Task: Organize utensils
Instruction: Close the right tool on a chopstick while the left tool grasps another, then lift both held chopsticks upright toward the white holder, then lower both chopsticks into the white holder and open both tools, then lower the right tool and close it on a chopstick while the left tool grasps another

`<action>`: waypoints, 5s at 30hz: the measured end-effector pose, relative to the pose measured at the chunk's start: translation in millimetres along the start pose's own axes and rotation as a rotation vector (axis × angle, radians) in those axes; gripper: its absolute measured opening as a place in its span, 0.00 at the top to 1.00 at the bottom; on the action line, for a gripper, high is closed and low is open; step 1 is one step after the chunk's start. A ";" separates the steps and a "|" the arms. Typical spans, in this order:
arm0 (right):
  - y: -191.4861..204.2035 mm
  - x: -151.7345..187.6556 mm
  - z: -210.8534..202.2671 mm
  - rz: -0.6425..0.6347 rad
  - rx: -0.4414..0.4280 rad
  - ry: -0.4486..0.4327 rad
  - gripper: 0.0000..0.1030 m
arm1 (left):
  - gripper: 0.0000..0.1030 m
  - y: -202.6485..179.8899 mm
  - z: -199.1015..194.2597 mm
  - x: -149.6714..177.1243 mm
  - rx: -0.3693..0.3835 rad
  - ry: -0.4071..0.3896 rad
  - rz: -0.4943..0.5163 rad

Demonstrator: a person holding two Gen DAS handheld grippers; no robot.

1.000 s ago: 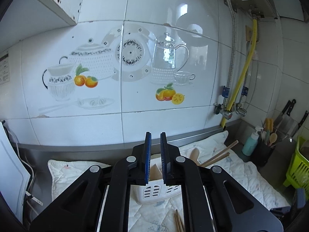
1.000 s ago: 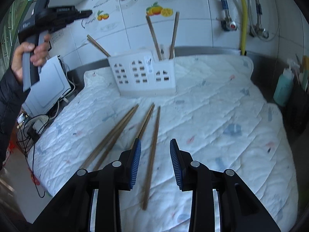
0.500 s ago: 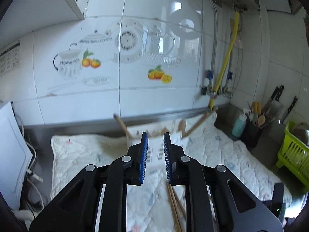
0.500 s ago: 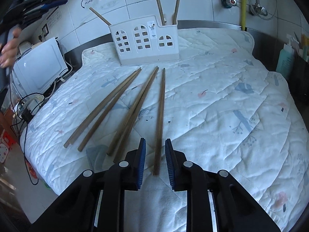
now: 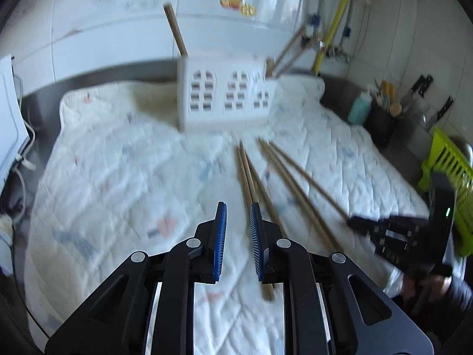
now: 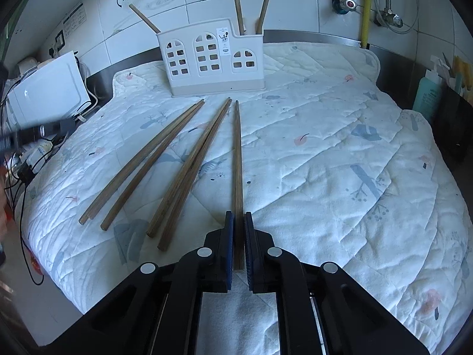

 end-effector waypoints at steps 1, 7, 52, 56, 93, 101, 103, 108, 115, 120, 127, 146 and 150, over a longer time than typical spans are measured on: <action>-0.1 0.2 -0.1 0.002 -0.001 0.000 0.93 | 0.84 -2.2 5.2 7.5 0.004 0.015 0.002; 0.0 0.7 -0.5 0.015 -0.009 0.002 0.93 | 0.84 -14.5 22.0 41.7 0.050 0.078 0.023; -3.2 -11.7 -18.2 0.030 -0.004 -0.053 0.94 | 0.95 0.0 50.9 29.6 0.000 0.028 -0.024; -0.9 -23.8 -47.3 -0.007 0.025 -0.113 0.94 | 0.95 0.5 37.0 22.1 0.019 -0.002 -0.024; -20.5 -305.4 -131.1 -0.134 0.000 -0.190 0.94 | 0.96 0.5 -47.7 -153.4 0.039 -0.253 0.050; -26.9 -311.6 -112.2 -0.103 -0.025 -0.196 0.83 | 0.96 2.8 -76.4 -182.7 0.019 -0.305 0.064; -30.1 -309.6 -116.8 -0.098 -0.014 -0.215 0.79 | 0.96 2.9 -89.1 -190.4 0.027 -0.326 0.067; -38.4 -294.7 -133.1 -0.083 0.003 -0.265 0.74 | 0.96 2.2 -127.7 -210.3 -0.002 -0.407 0.081; -41.5 -261.1 -146.9 -0.074 -0.012 -0.313 0.72 | 0.96 4.3 -155.3 -239.6 -0.086 -0.487 0.089; -37.4 -226.9 -142.8 -0.082 -0.013 -0.315 0.70 | 0.96 12.3 -135.5 -256.2 -0.114 -0.462 0.066; -23.4 -175.1 -120.6 -0.098 -0.039 -0.273 0.69 | 0.95 24.8 -93.1 -265.0 -0.114 -0.382 0.034; 24.6 -51.4 -30.8 -0.084 -0.069 -0.066 0.69 | 0.64 20.0 -109.5 -234.3 -0.090 -0.398 0.022; 32.4 -33.5 -17.6 -0.064 -0.071 -0.035 0.73 | 0.64 15.6 -114.5 -204.2 -0.114 -0.393 0.044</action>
Point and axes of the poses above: each gripper's, at about its wrist camera, not at the fingertips, and z roughly the way its jaws point, y to its left, x to its underside, the point moved 7 cm from there along z, roughly the way its jaws point, and after that the axes turned 15 degrees about y, right-handed, at the moved point
